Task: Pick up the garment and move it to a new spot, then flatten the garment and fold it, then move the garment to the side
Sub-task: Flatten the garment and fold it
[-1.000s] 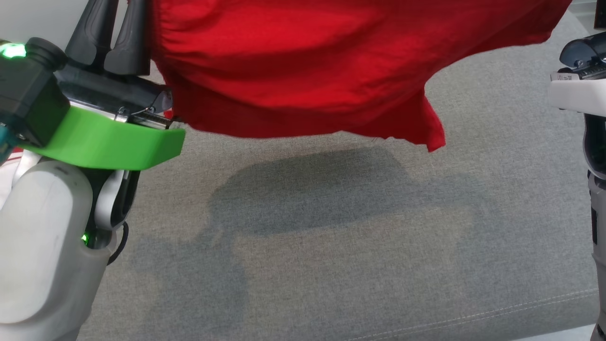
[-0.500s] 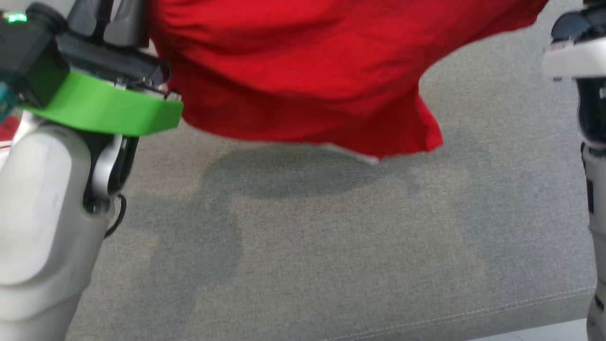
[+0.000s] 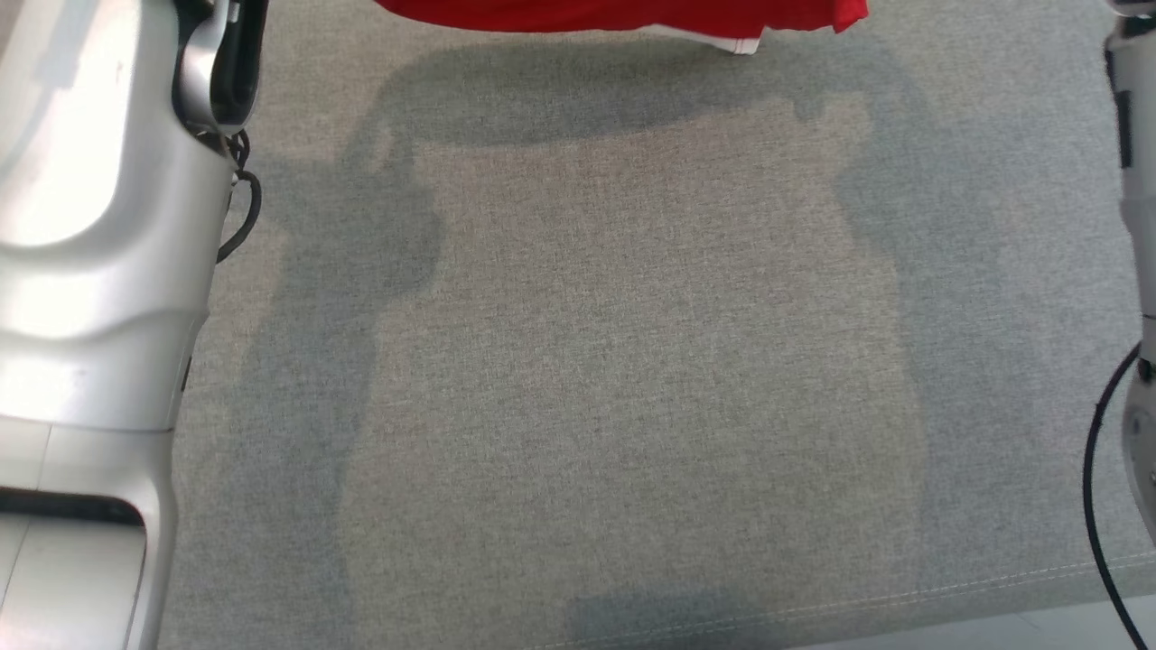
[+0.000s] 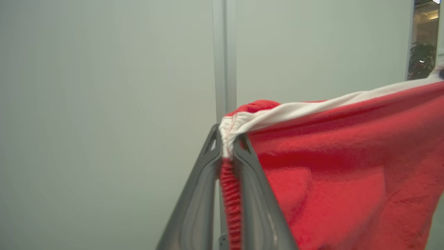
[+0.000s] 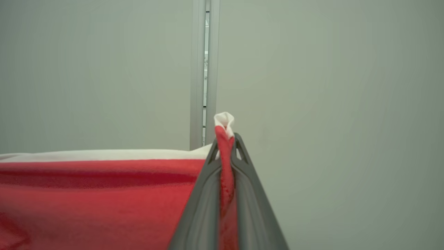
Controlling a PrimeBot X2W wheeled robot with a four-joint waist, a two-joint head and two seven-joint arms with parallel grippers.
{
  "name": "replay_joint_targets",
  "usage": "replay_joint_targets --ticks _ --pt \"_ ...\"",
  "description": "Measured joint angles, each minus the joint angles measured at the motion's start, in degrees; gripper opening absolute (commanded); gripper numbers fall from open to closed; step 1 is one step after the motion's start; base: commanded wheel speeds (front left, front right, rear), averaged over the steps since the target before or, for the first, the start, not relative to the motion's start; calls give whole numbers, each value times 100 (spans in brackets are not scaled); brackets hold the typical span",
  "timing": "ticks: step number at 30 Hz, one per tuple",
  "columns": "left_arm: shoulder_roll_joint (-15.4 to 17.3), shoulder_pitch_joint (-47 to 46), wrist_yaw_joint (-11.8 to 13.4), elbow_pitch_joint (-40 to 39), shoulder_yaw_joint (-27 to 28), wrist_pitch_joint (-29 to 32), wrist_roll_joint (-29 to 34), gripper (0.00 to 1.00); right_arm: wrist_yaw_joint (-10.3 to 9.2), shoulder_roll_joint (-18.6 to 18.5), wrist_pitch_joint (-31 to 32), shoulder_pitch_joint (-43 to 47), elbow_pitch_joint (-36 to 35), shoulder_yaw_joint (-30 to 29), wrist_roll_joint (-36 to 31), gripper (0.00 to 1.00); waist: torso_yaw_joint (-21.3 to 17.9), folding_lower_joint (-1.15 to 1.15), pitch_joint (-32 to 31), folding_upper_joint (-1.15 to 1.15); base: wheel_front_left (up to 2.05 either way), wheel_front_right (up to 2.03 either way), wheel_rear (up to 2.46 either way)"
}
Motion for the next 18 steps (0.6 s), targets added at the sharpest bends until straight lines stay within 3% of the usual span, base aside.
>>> replay_joint_targets --ticks 7,12,18 --pt "-324 -293 -216 1686 254 -131 -174 0 0 375 -188 -335 1305 390 58 0 21 0 251 0 0 0 0" --pt "-498 80 -320 1881 593 -146 -170 0 0 437 -207 18 1539 583 303 0 -9 0 390 0 0 0 0" --pt "-768 1306 -382 1757 965 -145 -94 0 1 470 -207 1335 1432 704 735 0 9 0 389 0 0 0 0"
